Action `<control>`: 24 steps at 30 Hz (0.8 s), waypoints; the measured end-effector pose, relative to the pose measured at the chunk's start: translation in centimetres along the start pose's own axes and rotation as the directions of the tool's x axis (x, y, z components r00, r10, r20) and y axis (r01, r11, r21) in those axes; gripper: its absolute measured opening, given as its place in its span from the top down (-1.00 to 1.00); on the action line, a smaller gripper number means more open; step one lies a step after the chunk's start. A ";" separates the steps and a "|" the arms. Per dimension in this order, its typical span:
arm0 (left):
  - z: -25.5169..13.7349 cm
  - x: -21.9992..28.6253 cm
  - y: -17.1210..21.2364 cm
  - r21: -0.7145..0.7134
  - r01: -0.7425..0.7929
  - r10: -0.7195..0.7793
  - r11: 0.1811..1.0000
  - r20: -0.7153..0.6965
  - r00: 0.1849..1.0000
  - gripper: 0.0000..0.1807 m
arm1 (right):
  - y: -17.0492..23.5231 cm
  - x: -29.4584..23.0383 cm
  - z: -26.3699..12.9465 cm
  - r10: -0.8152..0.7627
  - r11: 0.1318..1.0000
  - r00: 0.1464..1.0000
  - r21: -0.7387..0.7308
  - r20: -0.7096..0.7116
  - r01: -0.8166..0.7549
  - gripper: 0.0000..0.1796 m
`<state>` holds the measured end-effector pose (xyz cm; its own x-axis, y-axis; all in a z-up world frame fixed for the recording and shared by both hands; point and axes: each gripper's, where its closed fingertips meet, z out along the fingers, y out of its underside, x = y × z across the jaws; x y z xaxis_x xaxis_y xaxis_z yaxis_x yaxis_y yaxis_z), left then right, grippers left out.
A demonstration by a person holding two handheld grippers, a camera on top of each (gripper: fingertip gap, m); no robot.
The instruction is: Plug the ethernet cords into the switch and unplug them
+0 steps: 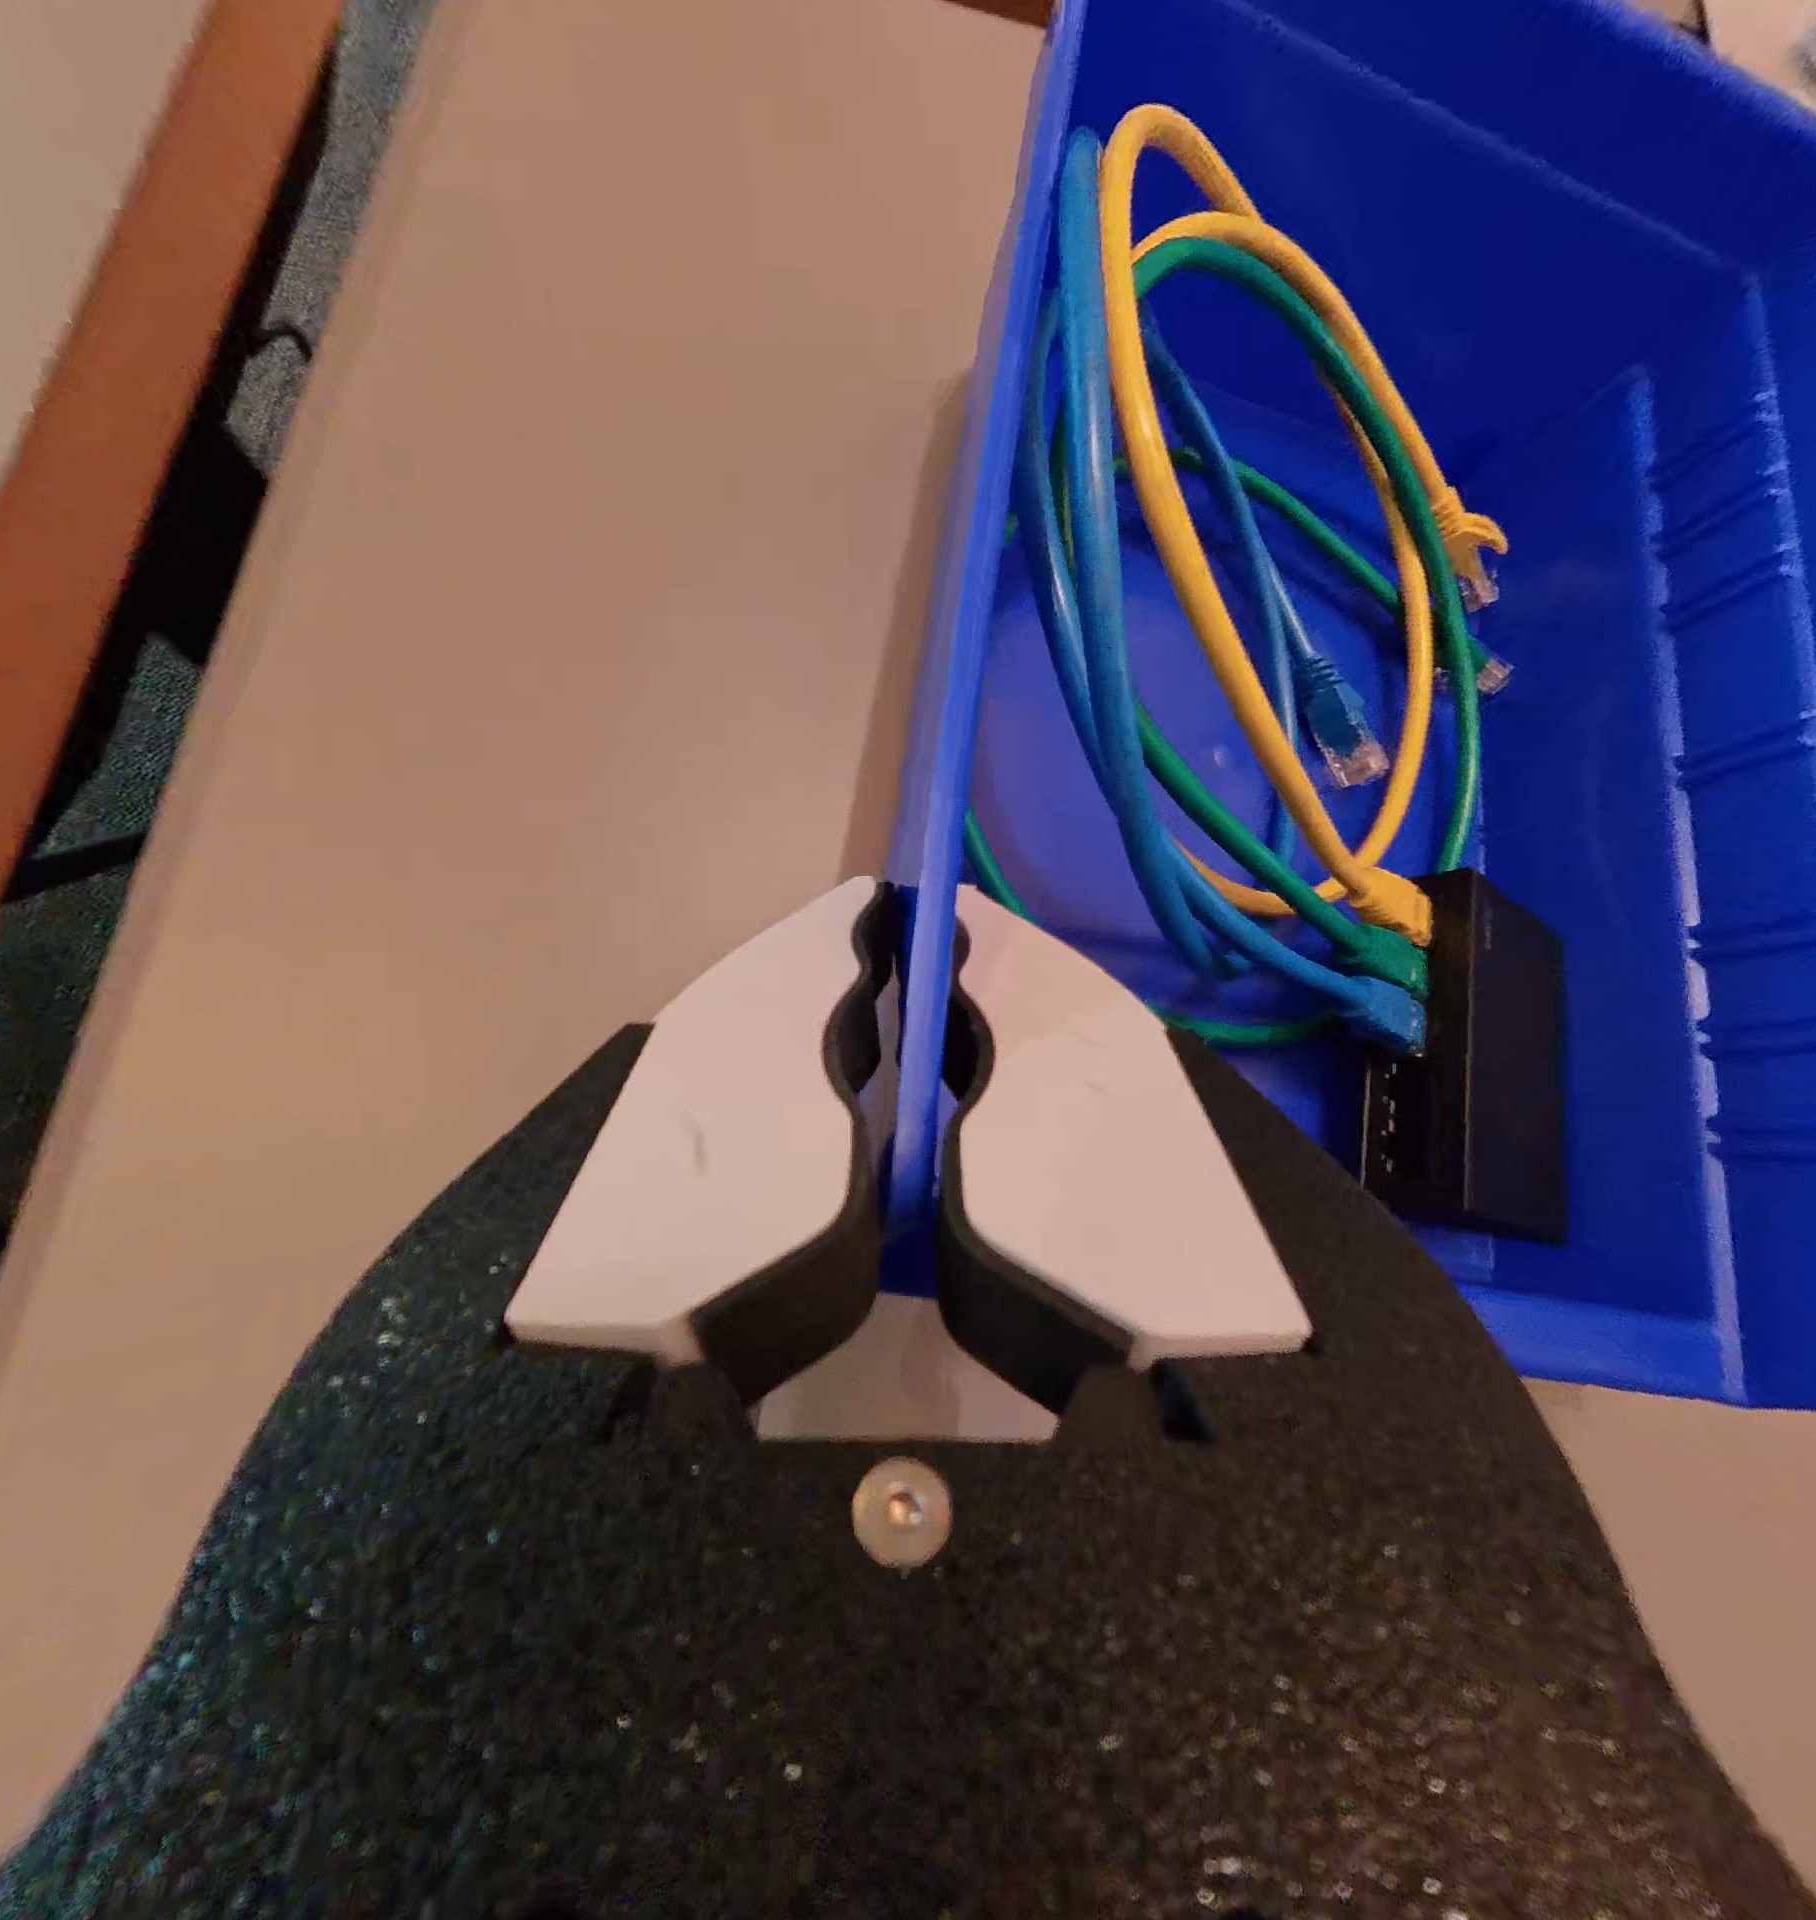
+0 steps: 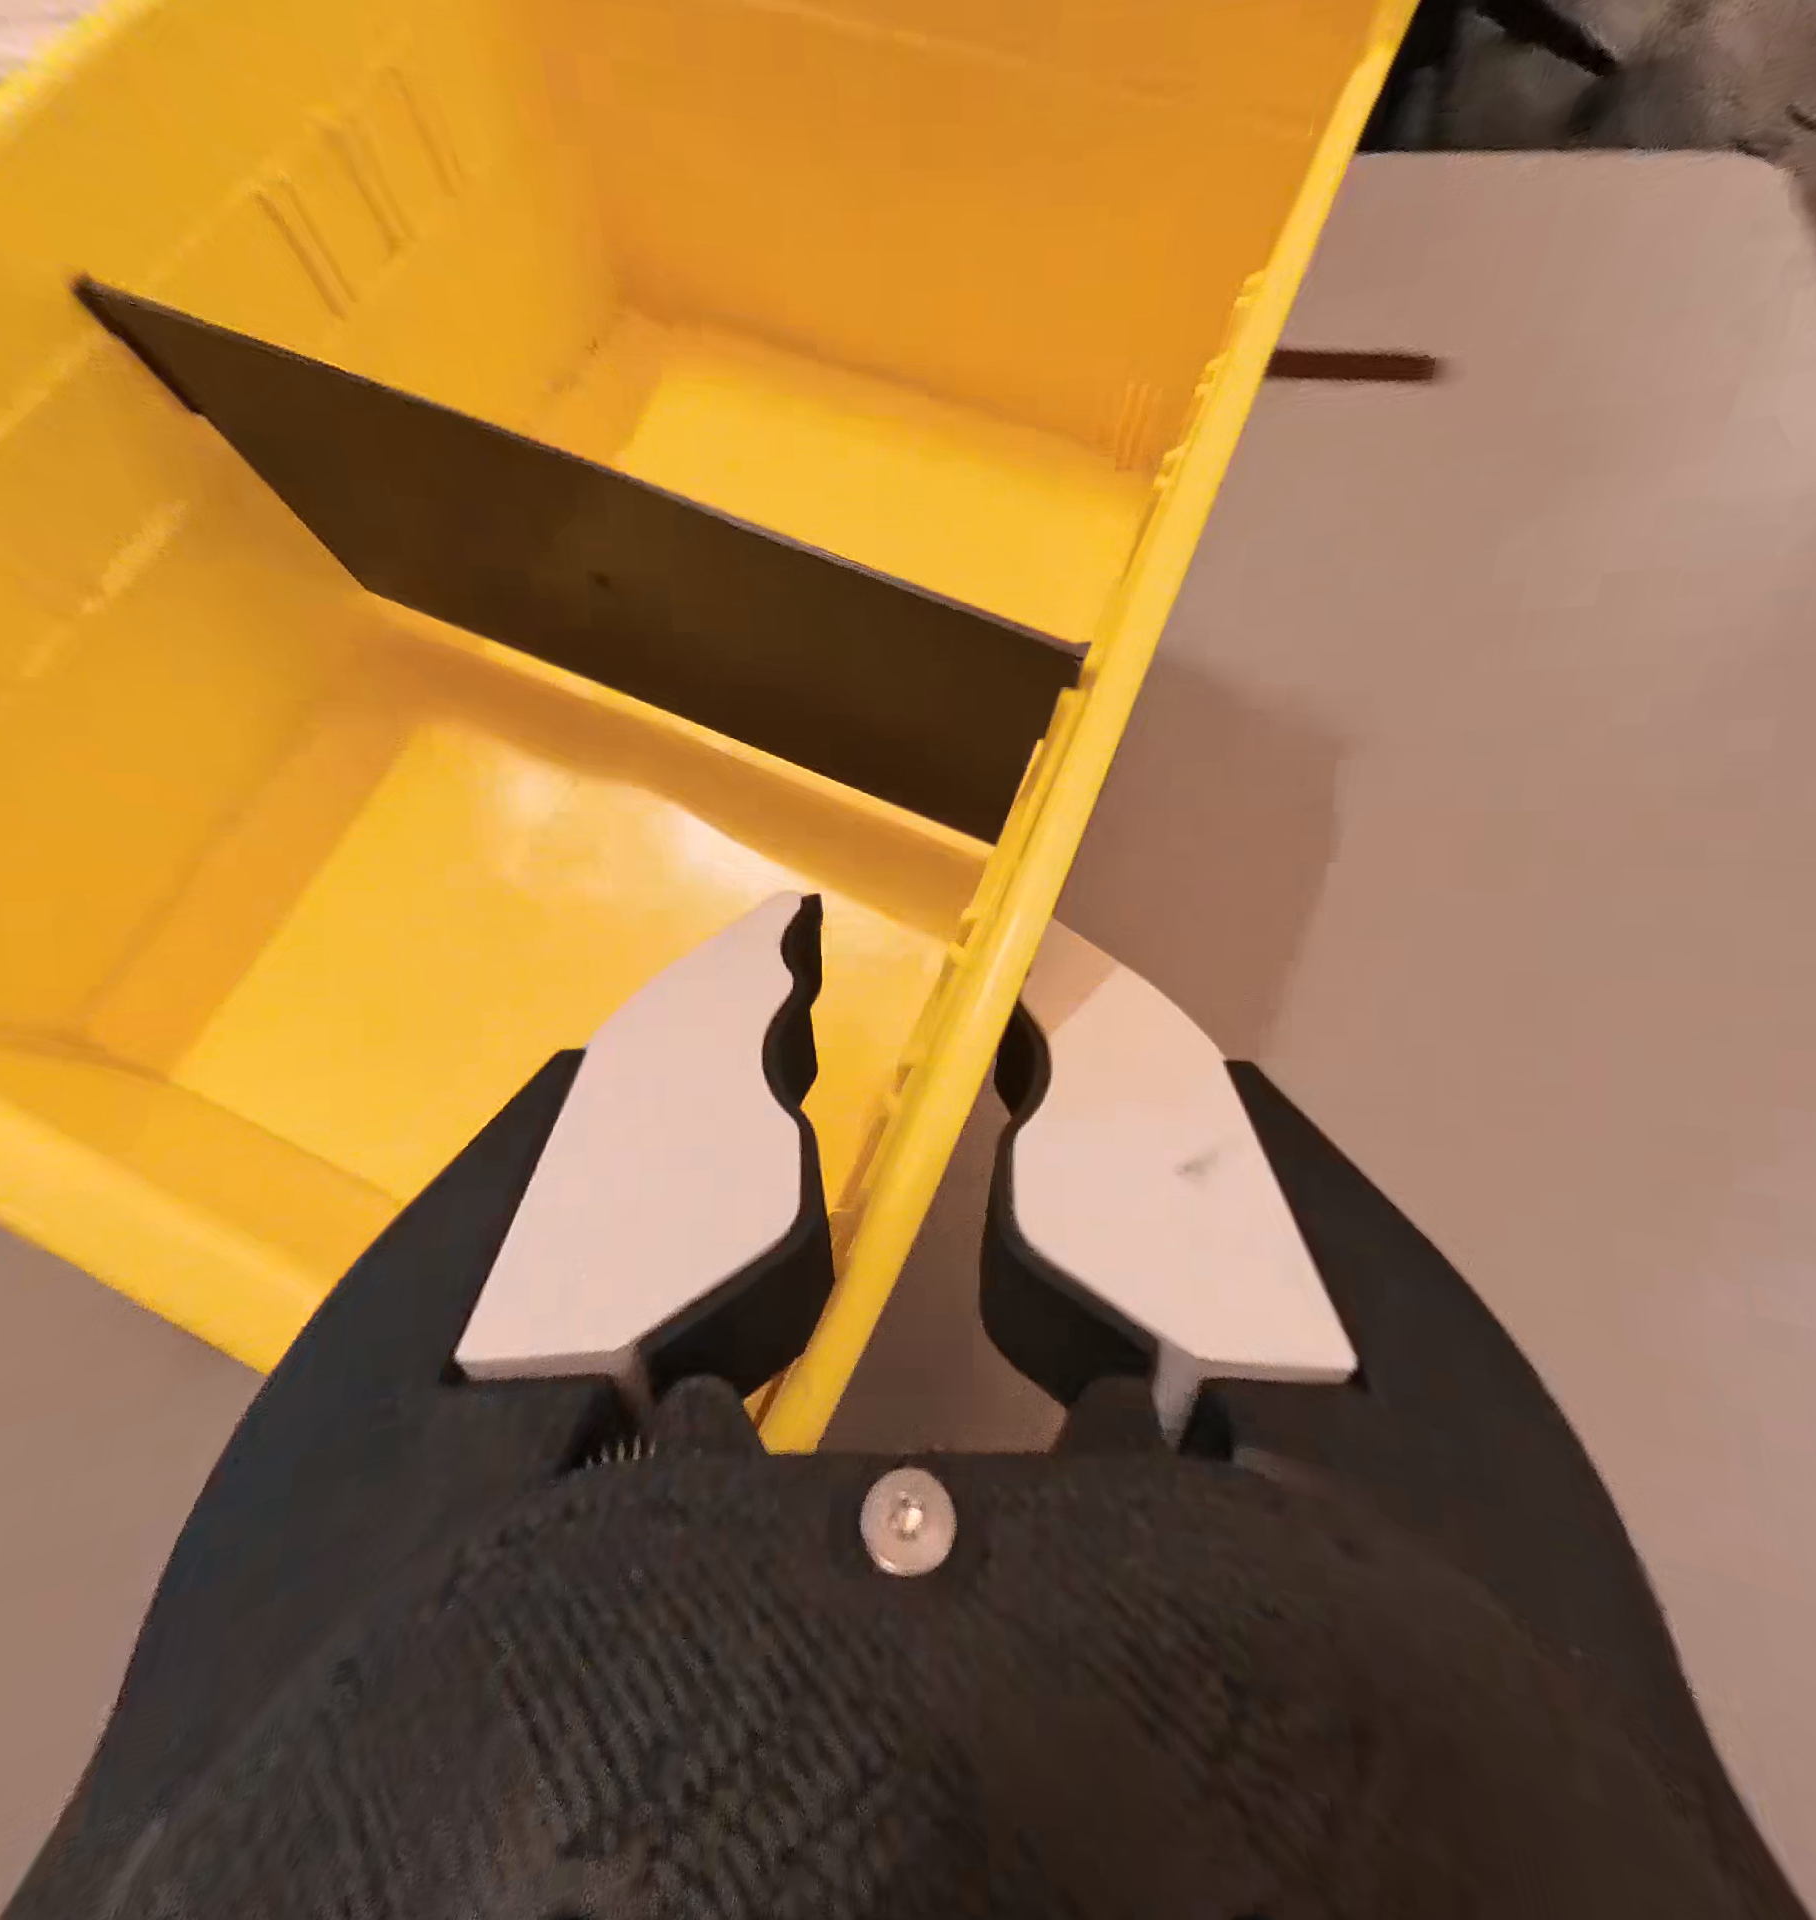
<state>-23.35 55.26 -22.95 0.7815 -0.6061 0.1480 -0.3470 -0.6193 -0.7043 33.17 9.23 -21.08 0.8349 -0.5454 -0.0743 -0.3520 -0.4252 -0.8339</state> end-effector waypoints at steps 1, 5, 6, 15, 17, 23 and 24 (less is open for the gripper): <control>1.1 0.9 -0.6 -0.006 -0.002 0.002 1.000 0.001 1.000 0.93 | 0.5 2.3 -0.1 0.025 1.000 0.999 -0.001 -0.029 -0.025 0.65; 4.2 3.3 -2.3 -0.009 -0.035 0.035 0.999 0.051 0.998 0.87 | 3.0 7.9 0.9 0.047 0.996 0.996 -0.066 -0.073 -0.052 0.64; 4.6 3.8 -2.4 -0.015 -0.048 0.049 0.999 0.060 0.997 0.79 | 3.0 8.2 1.2 0.054 0.996 0.997 -0.071 -0.053 -0.057 0.63; 0.2 14.9 -12.4 0.122 -0.564 0.491 0.817 0.366 0.790 0.16 | 1.9 8.0 1.7 -0.128 0.987 0.992 -0.098 -0.012 0.126 0.14; 0.4 24.2 -14.4 0.189 -0.733 0.698 0.654 0.222 0.680 -0.07 | 2.2 9.3 -1.0 -0.136 0.988 0.983 -0.089 -0.122 0.125 -0.15; 4.0 41.8 -15.1 0.163 -0.986 0.987 0.037 0.147 0.062 -0.25 | 5.9 4.9 -9.5 -0.094 0.993 0.982 0.056 -0.163 0.104 -0.28; 5.0 43.1 -14.8 0.128 -0.992 0.991 -0.015 0.134 0.003 -0.25 | 7.1 3.5 -10.0 -0.086 0.994 0.988 0.058 -0.129 0.094 -0.28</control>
<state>18.06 40.81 -9.58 -0.2723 -0.5483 -0.7907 -0.7035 0.6741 -0.2252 29.31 -2.94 -21.78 0.8008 -0.5950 0.0690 -0.2465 -0.4323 -0.8674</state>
